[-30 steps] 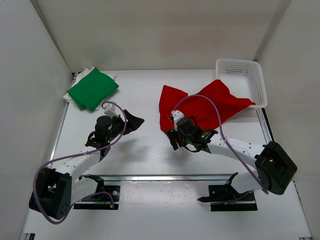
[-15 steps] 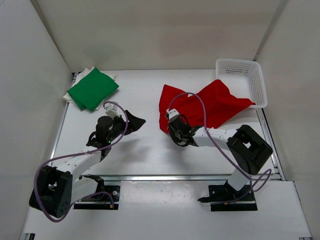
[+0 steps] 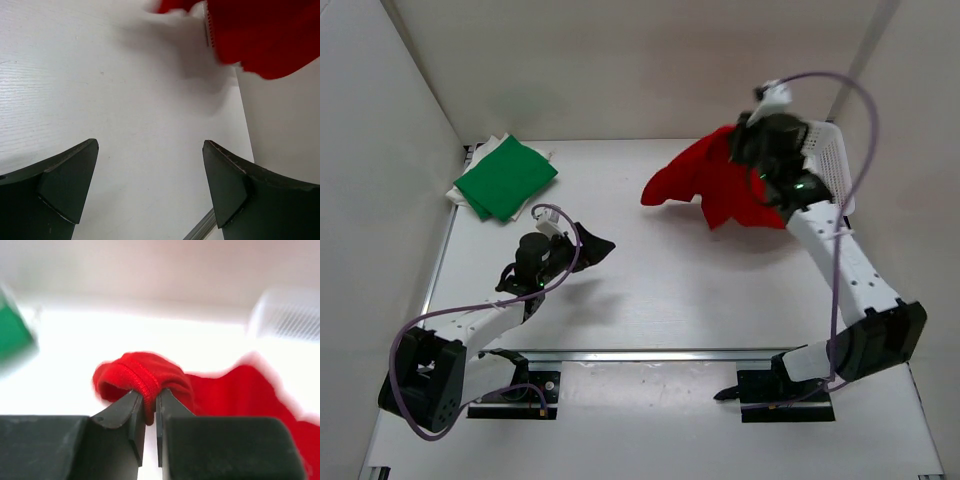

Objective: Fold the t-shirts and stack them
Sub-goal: Grab crumpled tshirt from bin with the right arm, then move the tshirt to the center of the board, then flatten out the tshirt

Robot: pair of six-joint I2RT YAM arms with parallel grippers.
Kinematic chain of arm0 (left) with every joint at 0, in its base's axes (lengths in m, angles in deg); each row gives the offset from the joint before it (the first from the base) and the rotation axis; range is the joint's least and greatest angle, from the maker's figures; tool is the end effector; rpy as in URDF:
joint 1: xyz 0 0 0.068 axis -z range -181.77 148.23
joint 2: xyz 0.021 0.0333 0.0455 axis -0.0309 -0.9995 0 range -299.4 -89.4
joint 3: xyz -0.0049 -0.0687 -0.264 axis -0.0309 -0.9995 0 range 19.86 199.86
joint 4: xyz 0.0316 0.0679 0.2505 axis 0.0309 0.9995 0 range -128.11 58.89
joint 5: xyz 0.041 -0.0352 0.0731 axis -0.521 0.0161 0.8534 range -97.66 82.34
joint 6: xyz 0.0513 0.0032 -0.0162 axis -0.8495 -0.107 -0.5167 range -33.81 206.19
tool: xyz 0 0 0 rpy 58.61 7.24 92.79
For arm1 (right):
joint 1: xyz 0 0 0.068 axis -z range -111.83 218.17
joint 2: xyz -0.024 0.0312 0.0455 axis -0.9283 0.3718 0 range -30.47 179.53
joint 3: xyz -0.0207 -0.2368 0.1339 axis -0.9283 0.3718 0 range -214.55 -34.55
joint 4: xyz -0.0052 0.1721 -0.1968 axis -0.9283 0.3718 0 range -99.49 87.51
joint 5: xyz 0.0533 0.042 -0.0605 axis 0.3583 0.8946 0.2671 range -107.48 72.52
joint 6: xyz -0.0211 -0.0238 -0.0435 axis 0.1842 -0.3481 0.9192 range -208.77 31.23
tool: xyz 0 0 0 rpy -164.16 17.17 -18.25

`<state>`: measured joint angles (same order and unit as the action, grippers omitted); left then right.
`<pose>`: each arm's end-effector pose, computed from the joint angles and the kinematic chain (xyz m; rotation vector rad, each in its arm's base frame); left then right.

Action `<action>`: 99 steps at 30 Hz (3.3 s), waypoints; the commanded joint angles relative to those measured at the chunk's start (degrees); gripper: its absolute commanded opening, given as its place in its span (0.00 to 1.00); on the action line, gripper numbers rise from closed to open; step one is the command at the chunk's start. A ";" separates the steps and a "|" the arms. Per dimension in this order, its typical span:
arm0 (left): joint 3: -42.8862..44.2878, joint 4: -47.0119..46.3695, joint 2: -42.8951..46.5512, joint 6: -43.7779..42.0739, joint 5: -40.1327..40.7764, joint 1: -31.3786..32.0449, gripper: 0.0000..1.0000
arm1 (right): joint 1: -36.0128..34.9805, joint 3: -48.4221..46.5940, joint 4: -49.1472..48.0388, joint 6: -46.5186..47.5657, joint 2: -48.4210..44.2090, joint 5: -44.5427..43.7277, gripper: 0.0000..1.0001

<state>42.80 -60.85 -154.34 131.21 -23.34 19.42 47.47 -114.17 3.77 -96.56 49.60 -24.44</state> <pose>0.2133 -0.0929 0.1975 -0.2244 2.0227 -1.0188 0.3067 0.1114 0.4057 -0.1179 1.8112 0.2435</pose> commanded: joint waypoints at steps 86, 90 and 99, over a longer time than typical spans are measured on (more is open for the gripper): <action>17.13 20.27 -7.23 -10.82 19.02 2.72 0.00 | -14.02 9.92 -0.34 -4.07 10.38 -4.46 0.00; 17.40 24.31 1.29 -11.88 18.50 1.14 0.00 | -11.99 9.21 1.59 -4.77 -0.59 -3.06 0.00; 13.01 28.63 7.56 -13.20 16.56 -1.77 0.17 | -1.74 0.27 3.00 -4.86 -10.04 7.80 0.00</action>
<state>58.19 -35.39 -145.69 118.95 -5.18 17.82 40.32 -109.95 6.61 -100.67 37.69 -22.69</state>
